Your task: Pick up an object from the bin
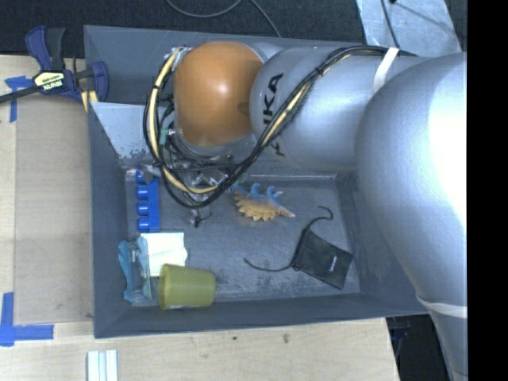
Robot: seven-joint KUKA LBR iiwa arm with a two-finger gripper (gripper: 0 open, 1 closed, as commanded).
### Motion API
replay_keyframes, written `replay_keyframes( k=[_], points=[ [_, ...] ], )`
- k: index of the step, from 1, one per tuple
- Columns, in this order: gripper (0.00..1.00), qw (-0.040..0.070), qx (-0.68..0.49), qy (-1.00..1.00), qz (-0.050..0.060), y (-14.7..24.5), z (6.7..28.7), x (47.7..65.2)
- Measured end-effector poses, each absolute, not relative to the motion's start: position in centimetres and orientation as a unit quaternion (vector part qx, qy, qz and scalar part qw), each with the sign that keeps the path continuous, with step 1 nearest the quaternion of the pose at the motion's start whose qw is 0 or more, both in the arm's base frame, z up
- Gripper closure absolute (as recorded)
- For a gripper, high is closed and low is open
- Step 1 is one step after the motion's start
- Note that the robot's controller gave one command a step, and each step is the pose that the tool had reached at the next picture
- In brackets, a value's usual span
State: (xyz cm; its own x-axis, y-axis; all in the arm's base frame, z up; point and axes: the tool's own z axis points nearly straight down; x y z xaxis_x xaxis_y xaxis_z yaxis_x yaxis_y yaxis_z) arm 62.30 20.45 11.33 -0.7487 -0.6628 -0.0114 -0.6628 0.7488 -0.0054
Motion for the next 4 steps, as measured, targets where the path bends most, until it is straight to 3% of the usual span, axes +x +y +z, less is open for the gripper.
replay_keyframes(
  k=[1, 2, 4],
  points=[
    [0.00, 0.005, -0.415, 0.910, 0.001, 22.8, 8.4, 62.5],
    [1.00, 0.009, -0.467, 0.884, -0.001, 24.3, 7.1, 62.6],
    [1.00, 0.008, -0.466, 0.885, 0.000, 24.3, 7.5, 62.5]
  ],
)
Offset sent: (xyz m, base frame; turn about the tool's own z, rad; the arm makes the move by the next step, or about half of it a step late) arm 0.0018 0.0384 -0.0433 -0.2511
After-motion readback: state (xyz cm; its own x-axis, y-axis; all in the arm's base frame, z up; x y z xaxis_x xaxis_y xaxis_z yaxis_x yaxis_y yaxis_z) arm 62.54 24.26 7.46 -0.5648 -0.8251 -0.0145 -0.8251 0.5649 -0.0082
